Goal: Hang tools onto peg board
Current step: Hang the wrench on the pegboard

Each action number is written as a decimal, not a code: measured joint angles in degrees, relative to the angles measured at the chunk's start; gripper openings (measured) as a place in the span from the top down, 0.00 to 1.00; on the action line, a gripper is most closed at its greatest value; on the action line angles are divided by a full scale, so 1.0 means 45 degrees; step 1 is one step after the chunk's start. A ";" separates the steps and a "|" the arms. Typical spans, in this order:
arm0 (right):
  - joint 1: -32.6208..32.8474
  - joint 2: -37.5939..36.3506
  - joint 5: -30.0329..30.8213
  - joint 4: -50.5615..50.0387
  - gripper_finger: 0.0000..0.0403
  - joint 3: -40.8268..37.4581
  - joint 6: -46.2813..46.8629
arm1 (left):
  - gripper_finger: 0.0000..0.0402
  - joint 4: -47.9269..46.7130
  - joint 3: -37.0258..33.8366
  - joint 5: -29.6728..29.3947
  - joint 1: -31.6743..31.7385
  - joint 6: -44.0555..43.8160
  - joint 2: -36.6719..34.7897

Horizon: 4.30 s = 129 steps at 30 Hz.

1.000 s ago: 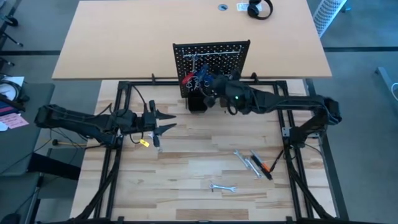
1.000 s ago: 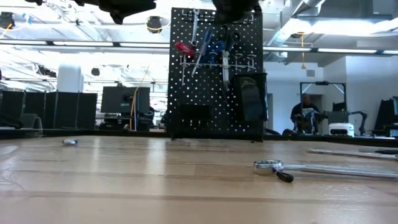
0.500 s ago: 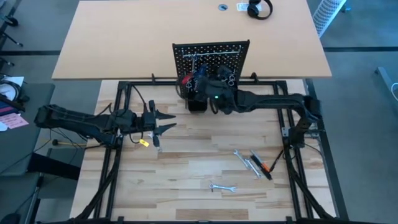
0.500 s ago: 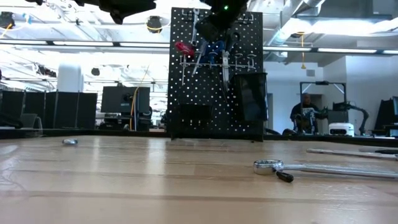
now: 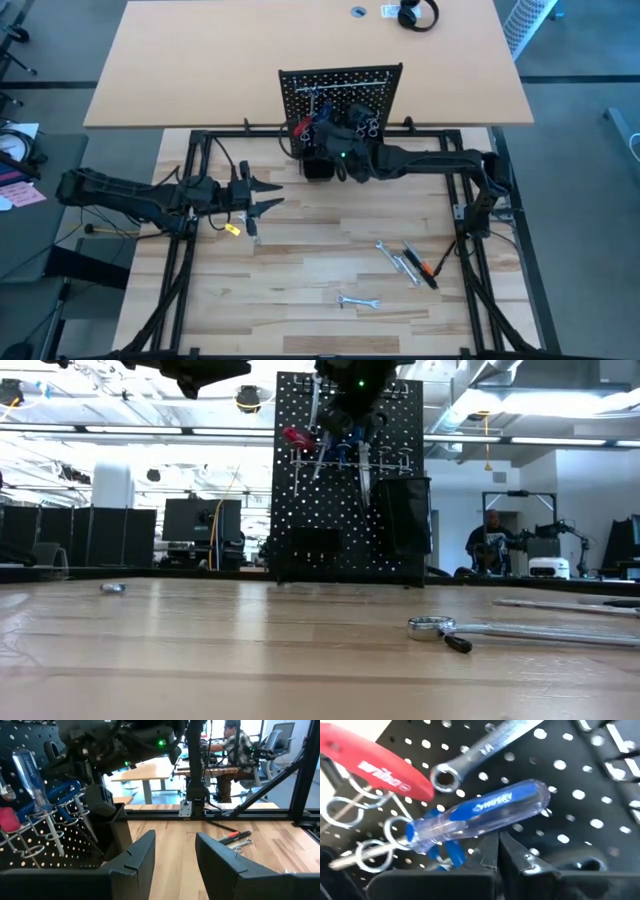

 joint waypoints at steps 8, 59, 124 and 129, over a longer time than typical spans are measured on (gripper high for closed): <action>-0.0178 0.0000 -0.2096 0.0049 0.97 0.0000 0.0199 | 0.67 0.0040 0.0000 0.0005 0.0000 0.0034 0.0000; 0.6692 -0.1122 -0.5571 -0.8198 0.69 -0.1764 1.0317 | 0.67 -0.3750 -0.0010 -0.0202 -0.0056 -0.0457 -0.0585; 0.8018 -0.1044 -0.5164 0.2518 0.41 -0.9360 1.3106 | 0.60 -0.3645 -0.0962 -0.2132 -0.1103 -0.8505 0.7723; 0.8018 -0.1044 -0.5164 0.2553 0.41 -0.9360 1.3105 | 0.69 -0.3637 -0.0962 -0.2157 -0.1087 -0.8237 0.7723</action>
